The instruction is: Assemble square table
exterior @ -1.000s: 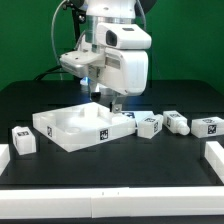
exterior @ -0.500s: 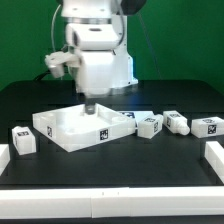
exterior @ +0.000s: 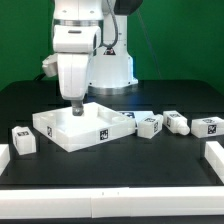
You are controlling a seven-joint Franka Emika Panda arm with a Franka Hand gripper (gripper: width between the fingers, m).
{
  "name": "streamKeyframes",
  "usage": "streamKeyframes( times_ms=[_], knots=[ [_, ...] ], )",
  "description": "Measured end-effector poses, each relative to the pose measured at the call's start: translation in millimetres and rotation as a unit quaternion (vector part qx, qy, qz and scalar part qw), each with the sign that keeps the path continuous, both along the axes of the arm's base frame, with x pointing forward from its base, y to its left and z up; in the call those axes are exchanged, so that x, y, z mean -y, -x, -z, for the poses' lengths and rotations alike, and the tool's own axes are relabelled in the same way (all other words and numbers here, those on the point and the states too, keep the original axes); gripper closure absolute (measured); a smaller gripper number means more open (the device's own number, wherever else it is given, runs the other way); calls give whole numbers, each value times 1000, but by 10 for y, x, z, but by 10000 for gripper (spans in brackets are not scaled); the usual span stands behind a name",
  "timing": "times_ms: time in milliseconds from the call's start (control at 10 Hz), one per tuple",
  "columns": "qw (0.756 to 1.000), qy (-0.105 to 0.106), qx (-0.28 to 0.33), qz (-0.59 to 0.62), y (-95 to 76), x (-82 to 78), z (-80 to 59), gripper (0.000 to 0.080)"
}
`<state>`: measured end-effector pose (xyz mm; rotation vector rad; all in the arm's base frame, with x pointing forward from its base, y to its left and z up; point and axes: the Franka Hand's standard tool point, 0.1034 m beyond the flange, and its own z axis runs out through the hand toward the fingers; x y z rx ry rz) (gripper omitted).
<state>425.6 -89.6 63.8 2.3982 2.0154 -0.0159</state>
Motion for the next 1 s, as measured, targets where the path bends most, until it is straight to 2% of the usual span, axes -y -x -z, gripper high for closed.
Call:
streamKeyframes(
  times_ms=[200, 300, 400, 500, 700, 900, 1000],
  knots=[
    [987, -23, 17, 159, 88, 394, 115, 150],
    [977, -31, -2, 209, 125, 429, 164, 150],
    [971, -33, -29, 233, 67, 423, 130, 150],
    [963, -33, -22, 267, 16, 430, 112, 150],
    [943, -33, -25, 329, 30, 418, 136, 150],
    [920, -36, -27, 390, 9, 413, 258, 150],
    [919, -37, -27, 391, 5, 412, 290, 150]
  ],
)
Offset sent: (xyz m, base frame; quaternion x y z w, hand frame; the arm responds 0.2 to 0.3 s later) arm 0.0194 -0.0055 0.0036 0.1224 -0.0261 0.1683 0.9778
